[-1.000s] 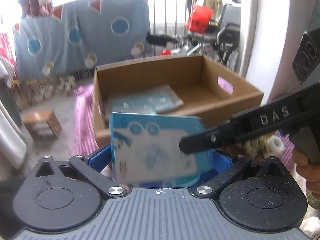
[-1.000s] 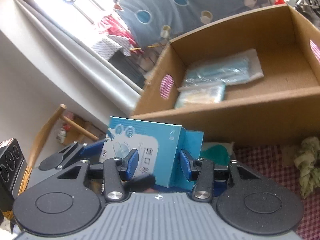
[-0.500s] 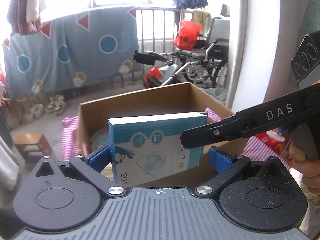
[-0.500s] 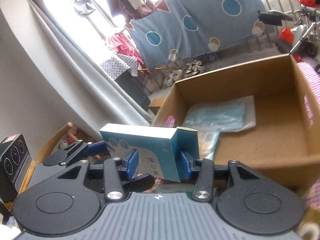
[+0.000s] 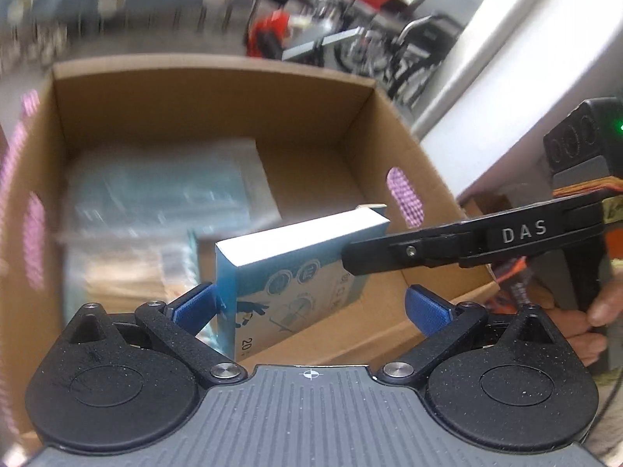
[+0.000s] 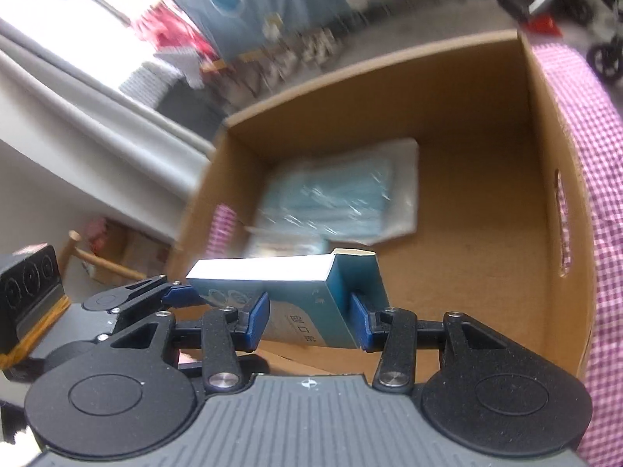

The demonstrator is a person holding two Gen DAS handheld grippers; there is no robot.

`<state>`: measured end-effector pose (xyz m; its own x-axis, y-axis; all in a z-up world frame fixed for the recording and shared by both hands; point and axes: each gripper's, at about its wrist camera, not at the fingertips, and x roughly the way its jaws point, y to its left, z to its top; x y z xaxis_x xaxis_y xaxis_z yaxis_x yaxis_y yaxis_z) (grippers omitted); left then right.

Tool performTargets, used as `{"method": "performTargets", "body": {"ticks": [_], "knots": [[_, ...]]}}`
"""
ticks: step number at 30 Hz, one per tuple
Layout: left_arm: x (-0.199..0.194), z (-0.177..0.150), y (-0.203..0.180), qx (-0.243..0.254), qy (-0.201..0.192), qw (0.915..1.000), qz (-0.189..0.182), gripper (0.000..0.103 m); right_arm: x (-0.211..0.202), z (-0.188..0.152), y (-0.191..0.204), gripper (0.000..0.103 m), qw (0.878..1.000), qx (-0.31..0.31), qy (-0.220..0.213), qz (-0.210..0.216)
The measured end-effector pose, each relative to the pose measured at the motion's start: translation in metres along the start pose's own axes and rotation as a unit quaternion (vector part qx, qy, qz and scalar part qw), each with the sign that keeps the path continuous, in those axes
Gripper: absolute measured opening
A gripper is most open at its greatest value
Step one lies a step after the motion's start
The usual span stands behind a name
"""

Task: Organize soft objects
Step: 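Lower the bandage box into the cardboard box and open the right tool, then move the right tool to the blue-and-white wet wipes pack and close on it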

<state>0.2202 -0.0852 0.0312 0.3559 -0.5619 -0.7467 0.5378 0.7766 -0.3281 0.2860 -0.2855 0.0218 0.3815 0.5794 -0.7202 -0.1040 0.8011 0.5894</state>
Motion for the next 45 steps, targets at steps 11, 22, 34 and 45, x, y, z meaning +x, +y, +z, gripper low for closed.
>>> {"method": "performTargets", "body": {"ticks": [11,22,34,45], "knots": [[0.069,0.013,0.047,-0.132,0.127,0.9811,-0.063,0.101,0.065,0.028,-0.038,0.047,0.989,0.024,0.127,-0.068],[0.067,0.020,0.061,-0.139,0.113,0.9830,-0.040,0.101,0.078,0.033,-0.054,0.048,0.983,0.052,0.145,-0.098],[-0.003,0.007,0.049,-0.100,0.001,0.9945,-0.030,0.102,0.051,0.033,-0.033,0.049,0.991,0.048,0.092,-0.087],[-0.106,-0.045,0.058,-0.053,-0.121,0.9912,0.005,0.102,-0.091,-0.061,0.035,0.071,0.990,-0.052,-0.129,-0.007]]}}
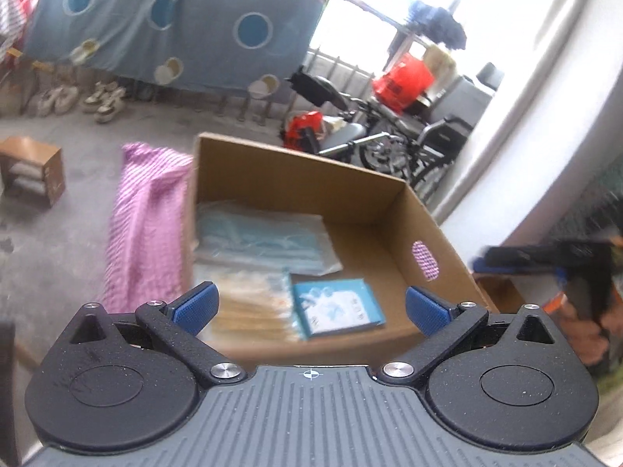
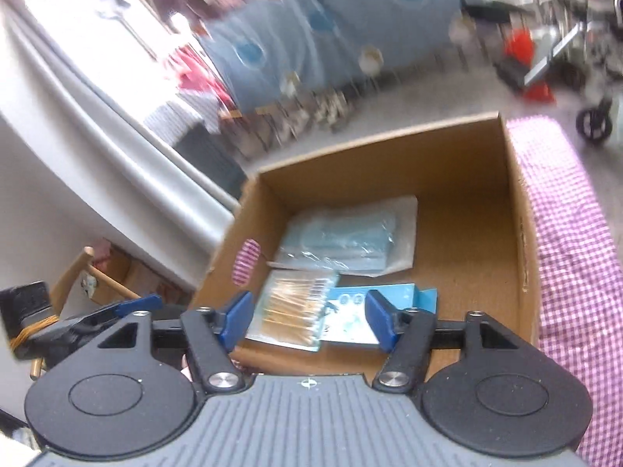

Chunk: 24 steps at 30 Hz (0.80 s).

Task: Organize soft objects
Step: 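Move the right tool to the blue-and-white wet wipes pack and close on it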

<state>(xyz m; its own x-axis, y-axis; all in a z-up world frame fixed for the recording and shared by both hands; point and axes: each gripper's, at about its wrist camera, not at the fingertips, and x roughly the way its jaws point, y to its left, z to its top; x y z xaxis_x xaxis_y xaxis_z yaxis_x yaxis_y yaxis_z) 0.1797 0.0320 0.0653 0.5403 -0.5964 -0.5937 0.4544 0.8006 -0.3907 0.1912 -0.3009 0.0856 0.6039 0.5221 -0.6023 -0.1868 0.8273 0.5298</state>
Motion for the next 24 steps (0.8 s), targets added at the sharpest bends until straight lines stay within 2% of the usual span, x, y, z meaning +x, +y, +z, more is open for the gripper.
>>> {"method": "performTargets", "body": {"ticks": [5,9,11,13,15,21,24], "knots": [[-0.024,-0.024,0.020,-0.037,0.003,0.9993,0.003,0.102,-0.011,-0.044,0.009,0.071,0.999,0.025,-0.022,0.014],[-0.027,-0.050,0.020,-0.036,0.037,0.9986,0.002,0.102,0.001,-0.081,0.008,0.071,0.996,0.071,-0.016,0.045],[-0.024,-0.064,0.015,-0.029,0.062,0.9976,-0.012,0.102,0.018,-0.096,0.006,0.071,0.994,0.094,-0.002,0.053],[-0.015,-0.079,0.008,-0.025,0.092,0.9951,-0.029,0.102,0.034,-0.108,0.009,0.071,0.994,0.104,0.006,0.042],[-0.004,-0.090,-0.001,-0.011,0.115,0.9929,-0.028,0.102,0.050,-0.115,0.011,0.071,0.995,0.101,0.010,0.023],[0.024,-0.107,-0.024,0.052,0.135,0.9893,0.020,0.102,0.086,-0.122,0.016,0.071,0.996,0.074,0.027,-0.032],[0.033,-0.114,-0.030,0.077,0.137,0.9867,0.042,0.102,0.101,-0.123,0.017,0.071,0.996,0.063,0.041,-0.039]]}}
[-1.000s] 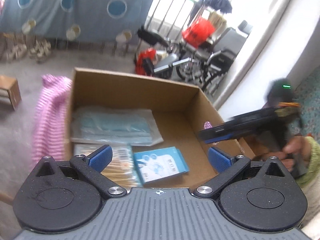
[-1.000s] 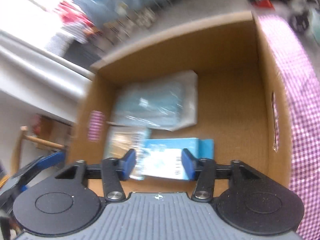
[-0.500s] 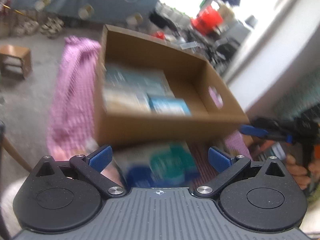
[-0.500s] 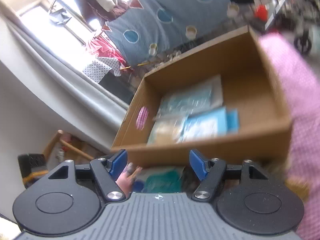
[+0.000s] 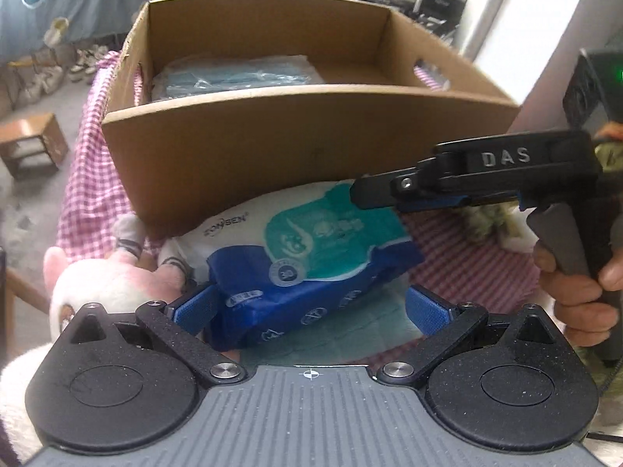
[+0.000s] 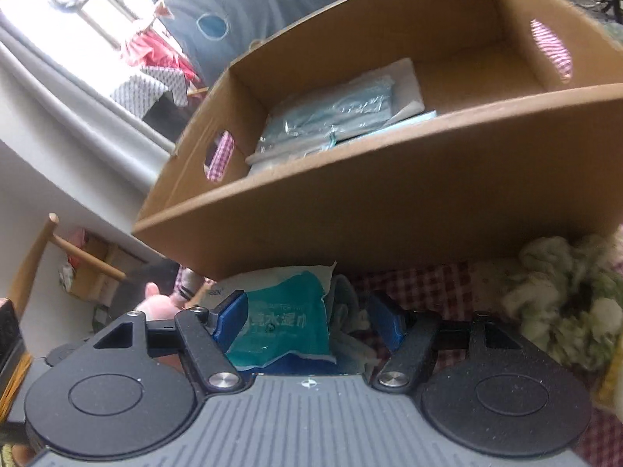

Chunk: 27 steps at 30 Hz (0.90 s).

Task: Organize soft objects
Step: 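Move the right tool to the blue-and-white wet wipes pack and close on it, then lift the wet wipes pack with the right tool and carry it over the box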

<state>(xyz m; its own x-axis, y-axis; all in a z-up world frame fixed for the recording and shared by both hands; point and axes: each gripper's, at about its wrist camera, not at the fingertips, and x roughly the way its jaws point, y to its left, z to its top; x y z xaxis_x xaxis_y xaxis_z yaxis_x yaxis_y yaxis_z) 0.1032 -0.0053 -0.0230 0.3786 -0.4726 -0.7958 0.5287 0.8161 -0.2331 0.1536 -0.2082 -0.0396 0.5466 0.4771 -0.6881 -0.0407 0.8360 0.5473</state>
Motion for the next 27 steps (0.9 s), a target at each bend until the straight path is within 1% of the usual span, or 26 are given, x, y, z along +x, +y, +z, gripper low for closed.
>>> {"method": "performTargets", "body": {"ticks": [1,4,9,14,20,22,25,27], "knots": [[0.002,-0.002,-0.003,0.005,0.002,0.9999,0.011,0.102,0.005,0.000,0.002,0.071,1.000,-0.003,0.006,-0.002],[0.007,-0.004,-0.006,0.015,0.001,0.9990,0.042,0.102,0.014,0.000,0.005,0.071,1.000,-0.012,0.016,0.010],[0.015,-0.005,-0.005,0.016,0.004,0.9985,0.052,0.102,0.027,0.003,0.001,0.069,0.998,0.009,0.037,0.055],[0.017,-0.001,-0.009,0.012,0.007,0.9989,0.045,0.102,0.021,0.004,-0.005,0.069,0.994,0.030,0.038,0.095],[0.016,0.000,-0.013,0.005,0.011,0.9996,0.027,0.102,0.011,0.002,-0.023,0.069,0.991,0.058,0.037,0.113],[0.016,0.001,-0.017,0.007,0.010,0.9997,0.023,0.102,0.006,0.003,-0.029,0.069,0.991,0.065,0.029,0.115],[0.014,0.001,-0.021,0.004,0.016,0.9999,-0.001,0.102,-0.001,0.007,-0.038,0.069,0.991,0.074,0.014,0.112],[0.013,0.000,-0.024,-0.001,0.020,0.9995,-0.026,0.102,-0.005,0.010,-0.043,0.069,0.991,0.080,0.000,0.106]]}}
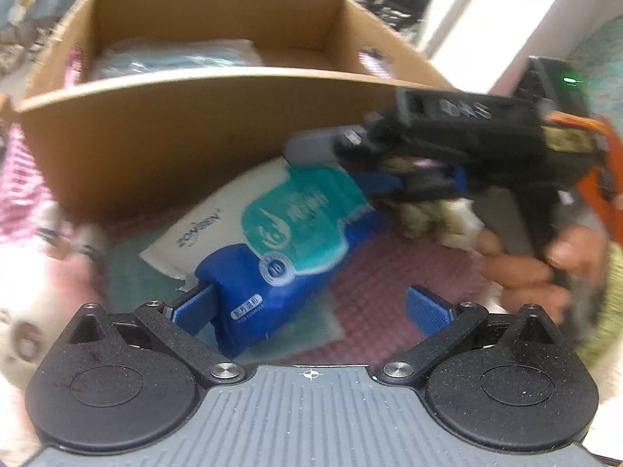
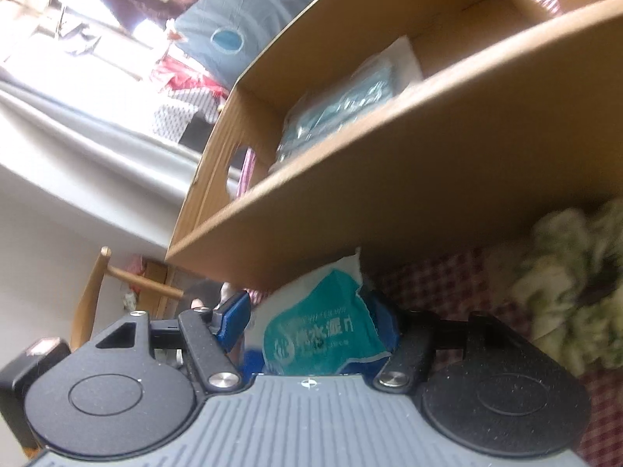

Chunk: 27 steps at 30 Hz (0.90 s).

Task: Organize soft objects
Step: 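Lift the wet wipes pack with the right tool and carry it over the box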

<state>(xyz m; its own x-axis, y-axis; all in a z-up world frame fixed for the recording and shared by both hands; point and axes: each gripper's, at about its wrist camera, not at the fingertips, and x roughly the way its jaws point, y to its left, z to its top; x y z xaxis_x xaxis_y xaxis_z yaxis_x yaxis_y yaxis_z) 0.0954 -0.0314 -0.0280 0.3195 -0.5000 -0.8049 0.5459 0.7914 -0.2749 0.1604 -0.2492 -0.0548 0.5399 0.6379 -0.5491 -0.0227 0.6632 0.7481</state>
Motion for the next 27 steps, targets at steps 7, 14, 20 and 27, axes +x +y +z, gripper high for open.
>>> {"method": "performTargets", "body": {"ticks": [7,14,20,27], "knots": [[0.000,-0.010,-0.010,-0.007,0.011,0.9927,-0.119,0.102,-0.019,0.004,-0.014,0.069,0.998,0.030,-0.052,-0.013],[-0.032,-0.003,0.003,0.004,-0.051,0.9899,-0.133,0.102,-0.073,-0.016,-0.021,0.069,0.993,0.071,-0.091,-0.005],[-0.012,0.017,0.005,0.053,-0.061,0.9955,-0.049,0.102,-0.062,-0.045,-0.044,0.069,0.987,0.157,-0.035,0.020],[0.022,0.023,0.005,0.069,-0.005,0.9956,-0.064,0.102,-0.012,-0.048,-0.057,0.063,0.979,0.201,0.004,0.036]]}}
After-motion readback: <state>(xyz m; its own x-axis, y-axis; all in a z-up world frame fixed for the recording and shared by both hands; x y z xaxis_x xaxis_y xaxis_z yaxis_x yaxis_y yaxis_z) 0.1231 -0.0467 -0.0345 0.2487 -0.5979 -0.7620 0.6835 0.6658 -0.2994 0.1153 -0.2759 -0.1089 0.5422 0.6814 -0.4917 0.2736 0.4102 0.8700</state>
